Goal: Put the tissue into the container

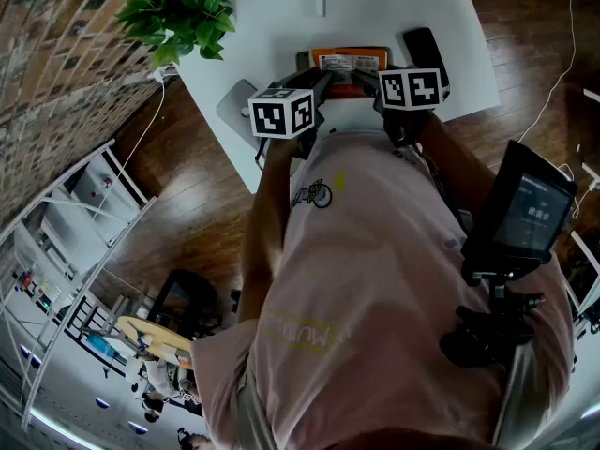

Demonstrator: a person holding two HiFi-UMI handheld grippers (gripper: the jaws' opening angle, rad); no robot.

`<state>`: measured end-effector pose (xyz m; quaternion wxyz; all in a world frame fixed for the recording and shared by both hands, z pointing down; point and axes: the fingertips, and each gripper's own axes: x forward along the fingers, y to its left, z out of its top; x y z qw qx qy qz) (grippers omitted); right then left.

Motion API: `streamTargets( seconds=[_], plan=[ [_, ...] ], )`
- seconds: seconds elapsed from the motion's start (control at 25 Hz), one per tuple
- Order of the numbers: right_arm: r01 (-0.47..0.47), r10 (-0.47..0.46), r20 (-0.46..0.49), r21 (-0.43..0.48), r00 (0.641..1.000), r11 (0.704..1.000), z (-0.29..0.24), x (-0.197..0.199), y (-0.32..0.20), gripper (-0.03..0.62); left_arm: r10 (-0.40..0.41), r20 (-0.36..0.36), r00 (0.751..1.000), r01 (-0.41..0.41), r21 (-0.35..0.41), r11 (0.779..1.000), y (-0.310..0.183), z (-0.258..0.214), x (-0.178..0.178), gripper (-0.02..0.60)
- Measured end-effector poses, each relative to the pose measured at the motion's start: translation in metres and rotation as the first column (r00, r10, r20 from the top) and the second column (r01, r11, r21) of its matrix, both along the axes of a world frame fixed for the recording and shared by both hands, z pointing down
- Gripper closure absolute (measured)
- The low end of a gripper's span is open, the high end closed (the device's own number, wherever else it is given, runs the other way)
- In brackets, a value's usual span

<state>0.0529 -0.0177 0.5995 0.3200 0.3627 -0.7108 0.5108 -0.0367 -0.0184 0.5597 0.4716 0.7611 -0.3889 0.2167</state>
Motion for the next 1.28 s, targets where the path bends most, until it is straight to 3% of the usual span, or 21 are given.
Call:
streamTargets(
  seconds=[0.2, 0.28, 0.32, 0.36, 0.4, 0.44, 0.52, 0.56, 0.6, 0.64, 0.68, 0.72, 0.8, 0.88, 0.92, 0.96, 1.04, 1.12, 1.16, 1.2, 1.28],
  plan=[
    [-0.034, 0.012, 0.162, 0.13, 0.987, 0.991, -0.043, 0.003, -0.006, 0.304, 0.086, -0.133, 0.987, -0.052, 0.246, 0.968, -0.004, -0.052, 0.007, 0.486],
    [-0.057, -0.004, 0.221, 0.271, 0.975, 0.961, -0.078, 0.005, -0.017, 0.305, 0.102, -0.222, 0.97, -0.006, 0.394, 0.919, -0.007, -0.091, 0.007, 0.5],
    [-0.082, -0.018, 0.261, 0.366, 0.965, 0.927, -0.102, 0.005, -0.026, 0.306, 0.115, -0.249, 0.962, 0.024, 0.493, 0.87, -0.01, -0.118, 0.006, 0.506],
    [-0.118, -0.037, 0.305, 0.473, 0.952, 0.873, -0.131, 0.004, -0.036, 0.31, 0.133, -0.246, 0.96, 0.045, 0.605, 0.795, -0.012, -0.149, 0.004, 0.516],
    [-0.152, -0.07, 0.336, 0.591, 0.939, 0.792, -0.165, 0.004, -0.044, 0.315, 0.153, -0.202, 0.967, 0.041, 0.722, 0.691, -0.011, -0.181, 0.003, 0.52],
    [-0.169, -0.123, 0.337, 0.716, 0.934, 0.677, -0.2, 0.005, -0.048, 0.315, 0.17, -0.116, 0.979, 0.0, 0.826, 0.564, -0.005, -0.209, 0.003, 0.52],
    [-0.121, -0.241, 0.222, 0.919, 0.945, 0.375, -0.258, 0.005, -0.041, 0.315, 0.186, 0.154, 0.97, -0.203, 0.936, 0.286, 0.019, -0.237, 0.007, 0.52],
    [-0.07, -0.281, 0.137, 0.969, 0.95, 0.235, -0.275, 0.004, -0.033, 0.315, 0.181, 0.309, 0.934, -0.336, 0.93, 0.15, 0.033, -0.237, 0.012, 0.52],
    [-0.011, -0.307, 0.05, 0.992, 0.95, 0.128, -0.283, 0.001, -0.025, 0.315, 0.169, 0.455, 0.874, -0.466, 0.884, 0.03, 0.046, -0.227, 0.015, 0.526],
    [0.055, -0.327, -0.036, 0.997, 0.944, 0.051, -0.28, -0.003, -0.016, 0.315, 0.156, 0.586, 0.795, -0.585, 0.809, -0.058, 0.056, -0.207, 0.017, 0.528],
    [0.131, -0.346, -0.124, 0.991, 0.93, -0.005, -0.267, -0.007, -0.007, 0.313, 0.149, 0.698, 0.7, -0.689, 0.715, -0.116, 0.064, -0.179, 0.017, 0.549],
    [0.213, -0.368, -0.218, 0.976, 0.904, -0.053, -0.247, -0.011, 0.003, 0.312, 0.152, 0.789, 0.595, -0.775, 0.614, -0.151, 0.07, -0.145, 0.015, 0.595],
    [0.376, -0.429, -0.404, 0.914, 0.808, -0.153, -0.197, -0.022, 0.028, 0.299, 0.195, 0.898, 0.395, -0.883, 0.43, -0.189, 0.079, -0.071, 0.013, 0.592],
    [0.492, -0.531, -0.532, 0.839, 0.66, -0.231, -0.143, -0.036, 0.056, 0.302, 0.251, 0.94, 0.229, -0.935, 0.284, -0.21, 0.083, -0.006, 0.014, 0.595],
    [0.526, -0.587, -0.545, 0.82, 0.598, -0.225, -0.119, -0.041, 0.065, 0.306, 0.277, 0.945, 0.172, -0.949, 0.235, -0.212, 0.084, 0.017, 0.014, 0.595],
    [0.548, -0.624, -0.536, 0.812, 0.569, -0.198, -0.104, -0.043, 0.066, 0.313, 0.3, 0.943, 0.146, -0.956, 0.212, -0.202, 0.082, 0.03, 0.015, 0.595],
    [0.564, -0.626, -0.525, 0.81, 0.577, -0.16, -0.099, -0.04, 0.059, 0.326, 0.318, 0.933, 0.17, -0.96, 0.23, -0.161, 0.079, 0.03, 0.017, 0.591],
    [0.562, -0.612, -0.514, 0.816, 0.601, -0.134, -0.111, -0.031, 0.057, 0.332, 0.313, 0.922, 0.229, -0.954, 0.277, -0.118, 0.079, 0.017, 0.012, 0.591],
    [0.559, -0.615, -0.494, 0.823, 0.615, -0.102, -0.117, -0.025, 0.057, 0.332, 0.313, 0.913, 0.26, -0.95, 0.3, -0.086, 0.08, 0.01, 0.005, 0.59],
    [0.555, -0.618, -0.468, 0.829, 0.632, -0.06, -0.122, -0.018, 0.058, 0.332, 0.316, 0.901, 0.296, -0.945, 0.325, -0.042, 0.079, 0.003, -0.004, 0.588],
    [0.539, -0.611, -0.41, 0.842, 0.678, 0.033, -0.13, -0.004, 0.054, 0.332, 0.312, 0.861, 0.402, -0.914, 0.396, 0.086, 0.074, -0.013, -0.022, 0.588]
  ],
)
